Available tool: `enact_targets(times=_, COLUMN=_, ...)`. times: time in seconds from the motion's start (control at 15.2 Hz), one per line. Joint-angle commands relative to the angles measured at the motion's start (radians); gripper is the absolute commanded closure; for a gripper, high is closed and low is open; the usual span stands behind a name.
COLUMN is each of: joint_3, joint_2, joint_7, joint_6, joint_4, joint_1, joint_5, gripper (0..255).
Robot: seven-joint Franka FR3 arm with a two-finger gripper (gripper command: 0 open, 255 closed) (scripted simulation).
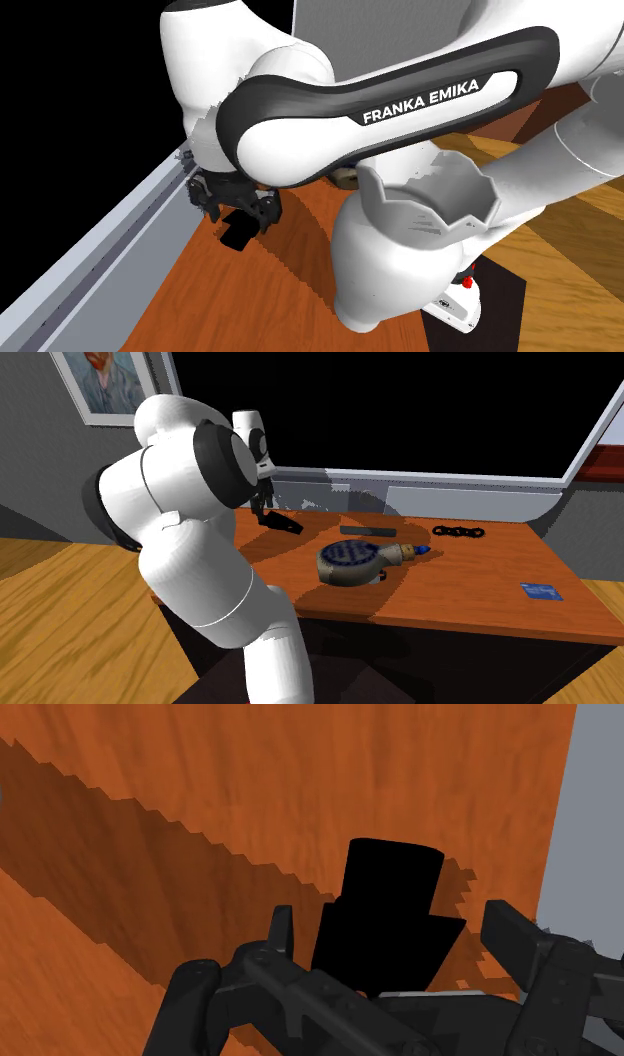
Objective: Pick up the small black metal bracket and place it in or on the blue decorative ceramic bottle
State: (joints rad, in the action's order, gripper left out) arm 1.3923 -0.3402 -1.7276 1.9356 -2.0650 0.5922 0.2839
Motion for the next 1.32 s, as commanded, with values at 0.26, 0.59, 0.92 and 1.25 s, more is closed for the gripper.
enact_targets(times=0.26, joint_3=0.020, joint_2=-0.016, joint_7=0.017, joint_6=0.050, joint_4=-0.029, joint_1=0.020, joint_5=0.003, gripper=255)
enact_targets(times=0.59, joint_3=0.055, joint_2=-0.007, joint_7=0.004, joint_6=0.037, joint_4=0.000, joint_1=0.052, joint_5=-0.006, gripper=255)
enact_targets(times=0.92, joint_3=-0.004, joint_2=-0.025, joint_7=0.021, joint_6=0.036, joint_4=-0.025, joint_1=0.000, joint_5=0.010, gripper=255)
enact_targets(times=1.25, joint_3=-0.060, joint_2=-0.038, joint_7=0.028, joint_6=-0.031, joint_4=0.023, joint_1=-0.035, joint_5=0.010, gripper=255)
